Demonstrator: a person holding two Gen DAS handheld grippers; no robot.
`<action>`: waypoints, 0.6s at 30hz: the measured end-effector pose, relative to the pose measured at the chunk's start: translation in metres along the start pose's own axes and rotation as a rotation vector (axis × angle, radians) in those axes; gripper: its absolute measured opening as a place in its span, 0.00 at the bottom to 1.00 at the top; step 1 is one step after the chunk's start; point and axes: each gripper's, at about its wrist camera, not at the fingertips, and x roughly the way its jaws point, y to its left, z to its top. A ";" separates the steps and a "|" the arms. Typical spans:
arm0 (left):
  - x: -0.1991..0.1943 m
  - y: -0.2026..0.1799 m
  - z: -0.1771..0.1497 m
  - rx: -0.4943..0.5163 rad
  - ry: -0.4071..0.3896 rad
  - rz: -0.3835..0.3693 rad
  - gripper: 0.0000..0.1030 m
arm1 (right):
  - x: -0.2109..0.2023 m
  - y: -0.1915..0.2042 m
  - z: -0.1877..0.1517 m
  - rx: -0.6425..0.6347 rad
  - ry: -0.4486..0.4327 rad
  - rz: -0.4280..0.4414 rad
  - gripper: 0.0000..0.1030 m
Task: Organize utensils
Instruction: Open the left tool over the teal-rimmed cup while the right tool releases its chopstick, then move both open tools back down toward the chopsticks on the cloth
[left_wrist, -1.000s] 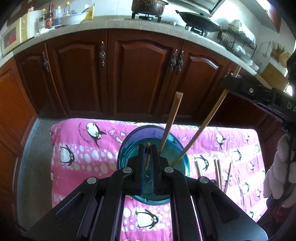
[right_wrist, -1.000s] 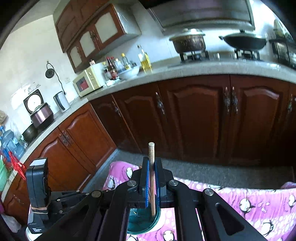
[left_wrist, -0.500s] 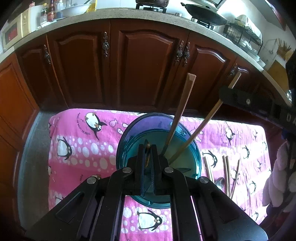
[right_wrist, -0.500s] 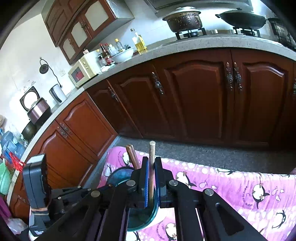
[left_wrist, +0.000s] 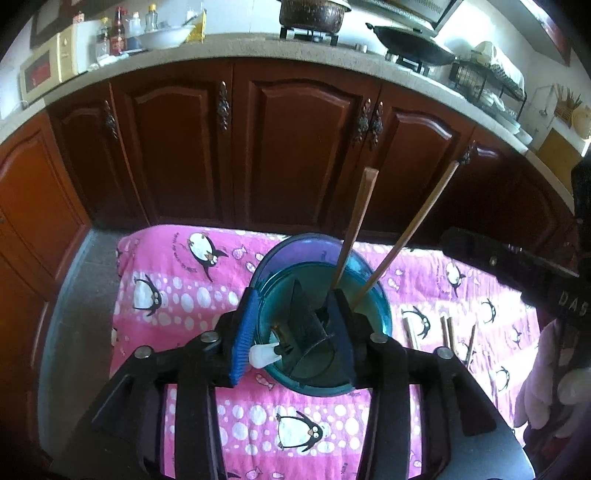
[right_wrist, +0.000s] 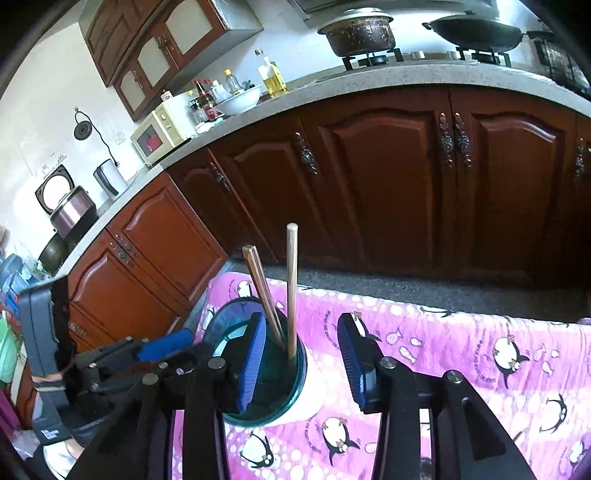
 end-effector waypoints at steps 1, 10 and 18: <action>-0.005 -0.001 0.000 0.001 -0.013 0.003 0.44 | -0.002 0.000 -0.001 0.002 -0.002 0.000 0.38; -0.036 -0.022 -0.011 0.024 -0.070 0.020 0.55 | -0.044 0.002 -0.024 0.000 -0.044 -0.036 0.42; -0.048 -0.051 -0.032 0.035 -0.071 -0.014 0.55 | -0.086 -0.014 -0.058 0.029 -0.056 -0.103 0.42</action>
